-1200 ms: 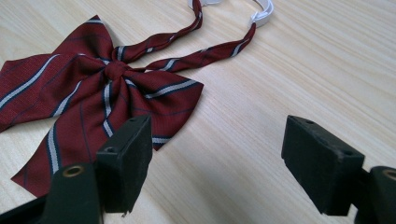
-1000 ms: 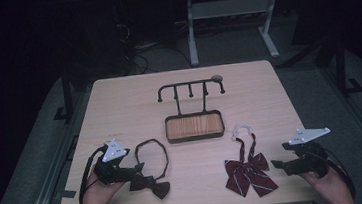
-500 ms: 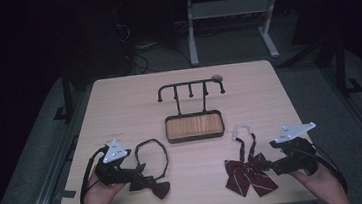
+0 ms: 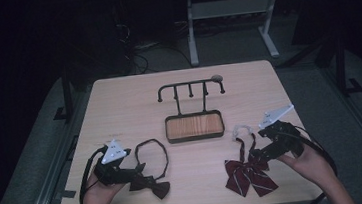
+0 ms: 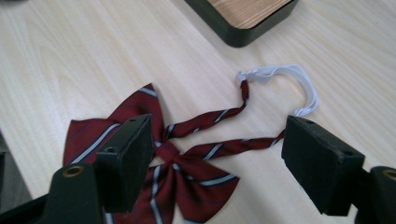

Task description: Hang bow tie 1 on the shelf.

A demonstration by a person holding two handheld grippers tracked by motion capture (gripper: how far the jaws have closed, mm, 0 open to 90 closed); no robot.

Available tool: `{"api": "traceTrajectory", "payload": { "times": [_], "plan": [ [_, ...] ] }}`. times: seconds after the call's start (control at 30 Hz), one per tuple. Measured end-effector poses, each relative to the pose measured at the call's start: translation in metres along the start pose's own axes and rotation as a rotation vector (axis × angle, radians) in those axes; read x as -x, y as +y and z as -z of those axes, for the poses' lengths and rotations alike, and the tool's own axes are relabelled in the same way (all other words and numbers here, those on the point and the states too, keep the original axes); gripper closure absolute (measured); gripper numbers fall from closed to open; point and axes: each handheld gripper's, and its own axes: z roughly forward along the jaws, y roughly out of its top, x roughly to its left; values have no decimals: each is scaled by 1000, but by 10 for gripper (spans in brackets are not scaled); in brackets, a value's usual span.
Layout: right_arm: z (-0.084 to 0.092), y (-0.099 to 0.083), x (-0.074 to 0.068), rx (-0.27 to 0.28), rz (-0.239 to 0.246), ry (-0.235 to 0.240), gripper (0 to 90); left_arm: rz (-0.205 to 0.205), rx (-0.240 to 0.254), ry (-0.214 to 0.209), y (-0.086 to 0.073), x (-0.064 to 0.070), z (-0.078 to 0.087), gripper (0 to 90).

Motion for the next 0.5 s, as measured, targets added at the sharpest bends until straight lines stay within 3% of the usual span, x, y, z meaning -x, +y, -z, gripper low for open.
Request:
{"api": "traceTrajectory", "payload": {
  "times": [0.5],
  "plan": [
    [-13, 35, 22, -68, -6, -9, 317, 6, 16, -11, 0, 0, 0, 277]
  ]
}}
